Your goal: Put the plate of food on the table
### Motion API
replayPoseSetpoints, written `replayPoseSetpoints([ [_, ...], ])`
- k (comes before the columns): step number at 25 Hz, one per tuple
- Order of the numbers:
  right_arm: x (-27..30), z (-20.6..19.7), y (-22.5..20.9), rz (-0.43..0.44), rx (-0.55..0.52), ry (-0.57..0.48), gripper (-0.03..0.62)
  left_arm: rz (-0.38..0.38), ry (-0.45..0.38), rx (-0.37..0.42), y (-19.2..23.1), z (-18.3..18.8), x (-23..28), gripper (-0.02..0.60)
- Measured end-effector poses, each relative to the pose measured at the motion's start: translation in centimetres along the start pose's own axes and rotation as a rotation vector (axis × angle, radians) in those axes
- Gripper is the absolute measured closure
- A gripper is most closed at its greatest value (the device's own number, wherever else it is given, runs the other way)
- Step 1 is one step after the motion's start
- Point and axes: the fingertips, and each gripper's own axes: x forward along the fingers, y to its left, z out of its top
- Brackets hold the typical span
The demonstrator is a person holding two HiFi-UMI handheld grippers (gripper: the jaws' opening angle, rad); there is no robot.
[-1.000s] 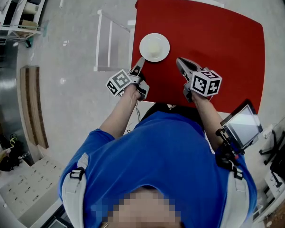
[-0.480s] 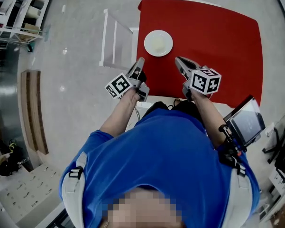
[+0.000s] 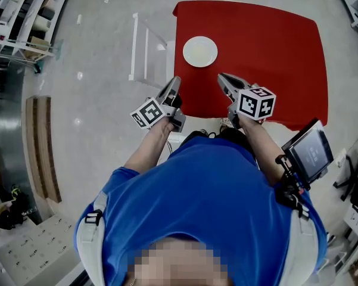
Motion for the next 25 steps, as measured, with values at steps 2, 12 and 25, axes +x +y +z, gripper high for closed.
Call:
replayPoseSetpoints([
  [2, -0.4, -0.6, 1.4, -0.001, -0.008, -0.007, 0.592, -0.014, 0.004, 0.010, -0.5, -0.1, -1.4, 0.574],
  [12, -1.2, -1.5, 2.6, -0.015, -0.019, -0.031, 0.592, -0.060, 0.035, 0.040, -1.2, -0.9, -1.8, 0.574],
  [25, -2.4, -4.4, 4.8, -0.040, -0.015, -0.036, 0.592, -0.092, 0.066, 0.055, -1.2, -2.1, -4.2, 0.575],
])
